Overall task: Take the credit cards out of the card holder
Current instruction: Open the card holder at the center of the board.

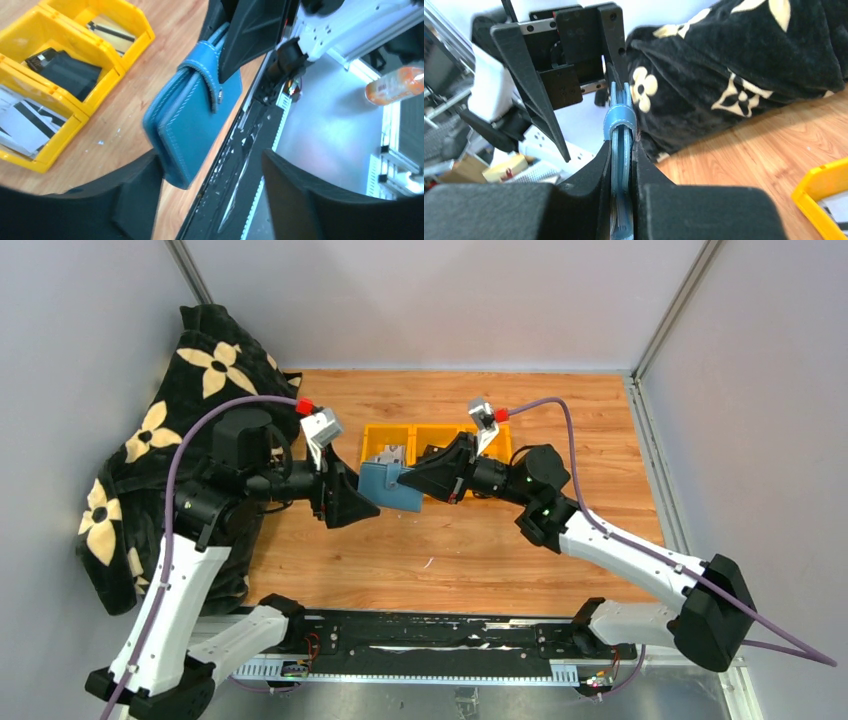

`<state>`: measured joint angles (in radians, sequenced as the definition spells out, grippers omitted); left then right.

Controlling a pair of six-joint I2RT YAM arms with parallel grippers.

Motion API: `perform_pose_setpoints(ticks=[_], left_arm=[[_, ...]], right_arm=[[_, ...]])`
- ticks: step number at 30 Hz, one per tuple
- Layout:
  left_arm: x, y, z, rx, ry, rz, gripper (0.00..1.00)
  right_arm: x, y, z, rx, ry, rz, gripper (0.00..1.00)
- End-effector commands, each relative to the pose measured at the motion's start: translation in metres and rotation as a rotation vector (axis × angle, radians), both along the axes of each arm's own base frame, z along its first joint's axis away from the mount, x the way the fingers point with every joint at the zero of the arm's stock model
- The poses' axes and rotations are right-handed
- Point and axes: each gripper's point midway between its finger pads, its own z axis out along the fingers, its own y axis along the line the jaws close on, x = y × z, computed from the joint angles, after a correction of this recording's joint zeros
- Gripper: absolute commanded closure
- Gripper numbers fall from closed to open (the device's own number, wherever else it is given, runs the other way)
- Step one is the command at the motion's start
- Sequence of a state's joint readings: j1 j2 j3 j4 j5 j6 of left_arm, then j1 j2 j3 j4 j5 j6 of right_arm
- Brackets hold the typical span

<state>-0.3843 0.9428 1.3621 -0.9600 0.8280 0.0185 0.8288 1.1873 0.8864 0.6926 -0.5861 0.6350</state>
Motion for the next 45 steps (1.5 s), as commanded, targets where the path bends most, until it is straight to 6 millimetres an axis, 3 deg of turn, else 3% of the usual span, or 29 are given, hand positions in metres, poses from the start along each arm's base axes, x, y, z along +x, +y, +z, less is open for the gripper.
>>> perform_pose_setpoints(ticks=[1,5,12,14,17,19,22,23,27,34,40,45], left_arm=[[-0.014,-0.013,0.038,-0.214,0.072,-0.031,0.41],[-0.006,-0.011,0.042,-0.234,0.061,0.02,0.69],[-0.003,-0.012,0.042,-0.266,0.093,0.053,0.85],[-0.002,-0.011,0.045,-0.269,0.078,0.061,0.93],[0.003,-0.006,0.039,-0.235,0.06,0.108,1.0],[0.009,0.0,0.027,-0.193,0.054,0.161,1.0],[0.023,0.012,0.013,-0.132,0.007,0.256,1.0],[0.029,0.017,0.009,-0.11,-0.02,0.294,1.0],[0.041,0.028,0.003,-0.067,-0.089,0.366,1.0],[0.069,0.059,-0.001,0.036,-0.201,0.554,1.0],[0.068,0.058,-0.003,0.028,-0.197,0.553,1.0],[0.062,0.051,-0.002,0.003,-0.172,0.509,1.0]], right_arm=[[0.002,-0.021,0.058,0.297,0.011,-0.071,1.0],[-0.004,-0.018,0.061,0.304,0.0,-0.092,1.0],[-0.014,-0.003,0.061,0.245,-0.066,-0.168,1.0],[-0.008,-0.001,0.056,0.2,-0.058,-0.222,0.85],[0.022,-0.017,0.045,0.103,-0.013,-0.418,0.56],[0.042,-0.033,0.039,0.022,-0.007,-0.573,0.44],[0.058,-0.046,0.033,-0.132,-0.028,-0.751,0.32],[0.059,-0.047,0.037,-0.161,-0.031,-0.792,0.31],[0.06,-0.04,0.022,-0.264,-0.021,-0.861,0.3],[0.035,0.007,0.004,-0.379,0.02,-0.759,0.34],[0.023,0.043,0.001,-0.395,0.047,-0.669,0.37],[0.024,0.057,0.004,-0.374,0.05,-0.654,0.37]])
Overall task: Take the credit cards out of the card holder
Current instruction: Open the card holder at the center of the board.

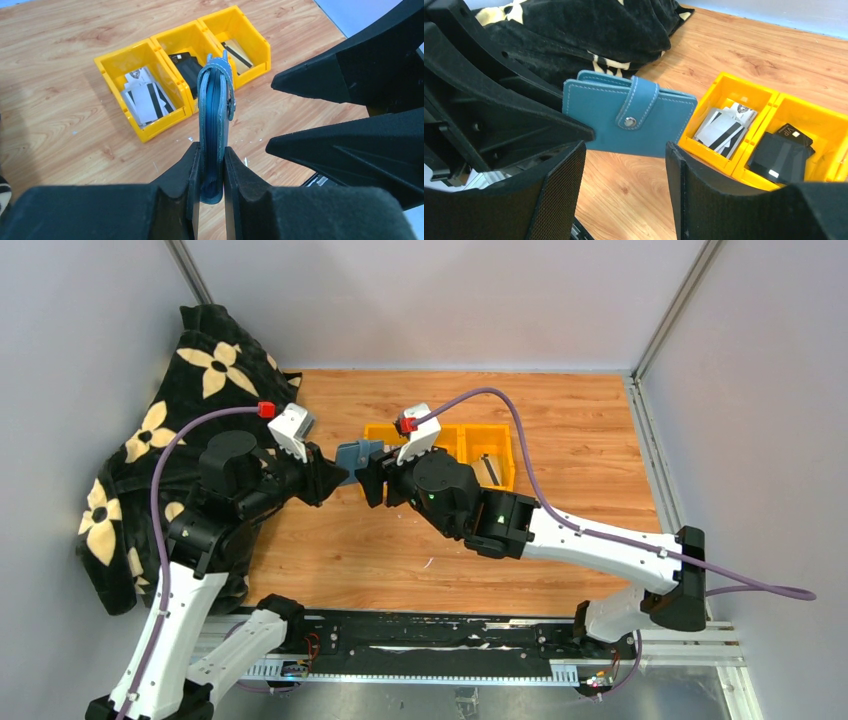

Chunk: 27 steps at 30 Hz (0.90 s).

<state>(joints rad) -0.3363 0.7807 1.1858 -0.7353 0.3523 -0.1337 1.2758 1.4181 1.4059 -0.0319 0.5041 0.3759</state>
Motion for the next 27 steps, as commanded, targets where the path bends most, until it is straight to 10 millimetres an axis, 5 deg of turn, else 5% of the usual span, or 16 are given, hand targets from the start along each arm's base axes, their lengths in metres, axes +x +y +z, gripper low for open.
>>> perform_pose_setpoints(ticks=[1,18,27], left_arm=[[-0.003,-0.006,0.01,-0.03,-0.034,-0.033,1.0],[-0.025,-0.033,0.031,-0.156,0.021,-0.193,1.0],[-0.02,-0.025,0.037,-0.145,-0.019,-0.135,1.0]], right_arm=[[-0.003,0.008,0.016,0.039,0.006,0.006,0.38],[0.03,0.005,-0.001,-0.021,-0.014,-0.207,0.6],[0.039,-0.007,-0.013,-0.089,-0.028,-0.297,0.91]])
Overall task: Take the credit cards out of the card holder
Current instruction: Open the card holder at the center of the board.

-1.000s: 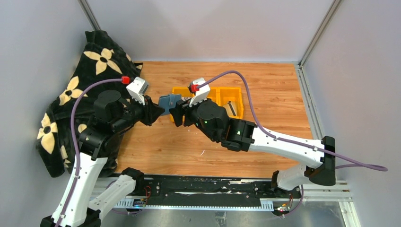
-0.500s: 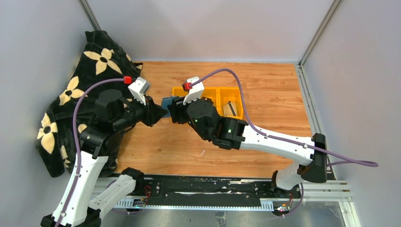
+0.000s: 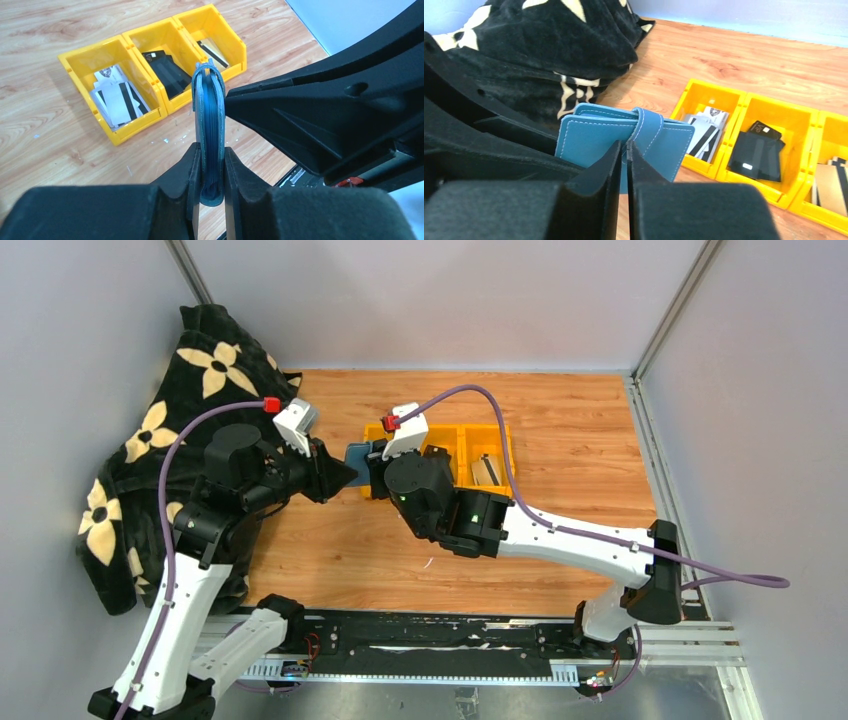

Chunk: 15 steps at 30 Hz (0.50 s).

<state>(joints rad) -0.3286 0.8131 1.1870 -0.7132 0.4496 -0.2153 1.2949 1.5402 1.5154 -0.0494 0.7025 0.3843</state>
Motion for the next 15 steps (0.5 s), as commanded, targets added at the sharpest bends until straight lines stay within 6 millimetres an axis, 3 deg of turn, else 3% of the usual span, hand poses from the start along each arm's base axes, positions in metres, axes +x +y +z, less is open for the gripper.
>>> perform_pose_setpoints(ticks=[1,11,15], left_arm=[[-0.016,-0.007,0.037,-0.065,-0.095,-0.06,1.0],[-0.016,-0.003,0.039,-0.051,-0.118,-0.049,1.0],[-0.005,0.011,0.043,0.025,-0.194,0.018,1.0]], right_arm=[[0.016,-0.018,-0.011,-0.071,-0.012,-0.135,0.93],[0.02,-0.032,-0.014,-0.105,-0.029,-0.187,1.0],[0.017,-0.035,-0.014,-0.092,-0.019,-0.171,1.0]])
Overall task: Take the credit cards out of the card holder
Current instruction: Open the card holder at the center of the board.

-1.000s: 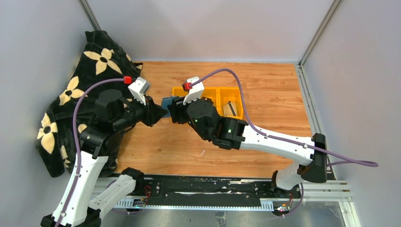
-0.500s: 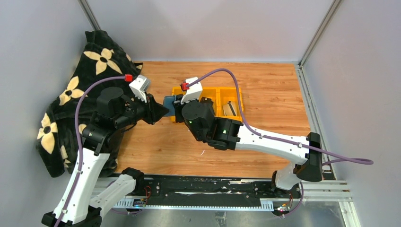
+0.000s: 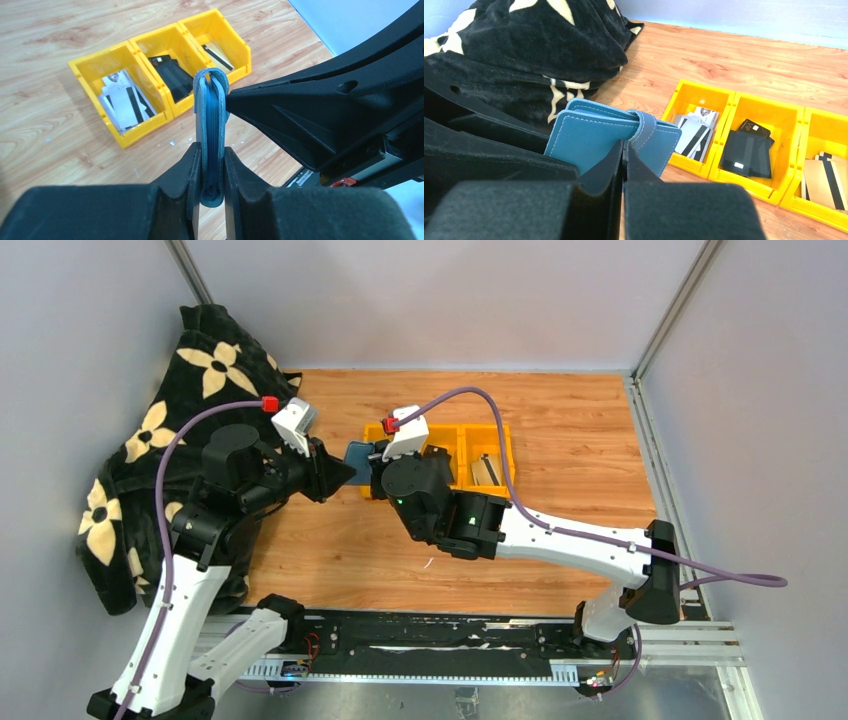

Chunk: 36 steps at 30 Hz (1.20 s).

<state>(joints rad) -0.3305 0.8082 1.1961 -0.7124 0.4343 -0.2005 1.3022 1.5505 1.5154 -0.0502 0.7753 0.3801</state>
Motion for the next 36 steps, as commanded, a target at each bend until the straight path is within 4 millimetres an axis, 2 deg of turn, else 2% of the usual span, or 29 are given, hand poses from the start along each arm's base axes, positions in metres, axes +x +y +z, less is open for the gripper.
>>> perform_pose_setpoints(ticks=[1,5,14,16,19,22,32,36], left_arm=[[0.0,0.016,0.041,0.041,-0.201,0.054,1.0],[0.013,0.035,0.049,0.114,-0.29,0.151,1.0],[0.012,0.041,0.048,0.198,-0.352,0.126,1.0],[0.011,0.041,0.048,0.182,-0.342,0.138,1.0],[0.01,0.036,0.042,0.134,-0.292,0.137,1.0],[0.008,0.029,0.036,0.079,-0.231,0.126,1.0],[0.001,0.022,0.039,0.027,-0.249,0.094,1.0],[-0.002,0.02,0.043,0.01,-0.252,0.08,1.0]], right_arm=[[0.01,-0.029,-0.01,-0.07,-0.005,-0.094,1.0],[0.004,-0.026,-0.01,-0.07,-0.004,-0.038,1.0],[-0.005,-0.026,-0.004,-0.042,0.0,0.093,1.0],[-0.01,-0.023,0.003,0.019,0.02,0.12,0.93],[-0.019,-0.01,0.012,0.101,0.041,0.181,0.64],[-0.022,-0.001,0.02,0.149,0.057,0.207,0.5],[-0.026,0.028,0.021,0.279,0.184,0.238,0.49],[-0.016,0.025,0.014,0.281,0.215,0.168,0.49]])
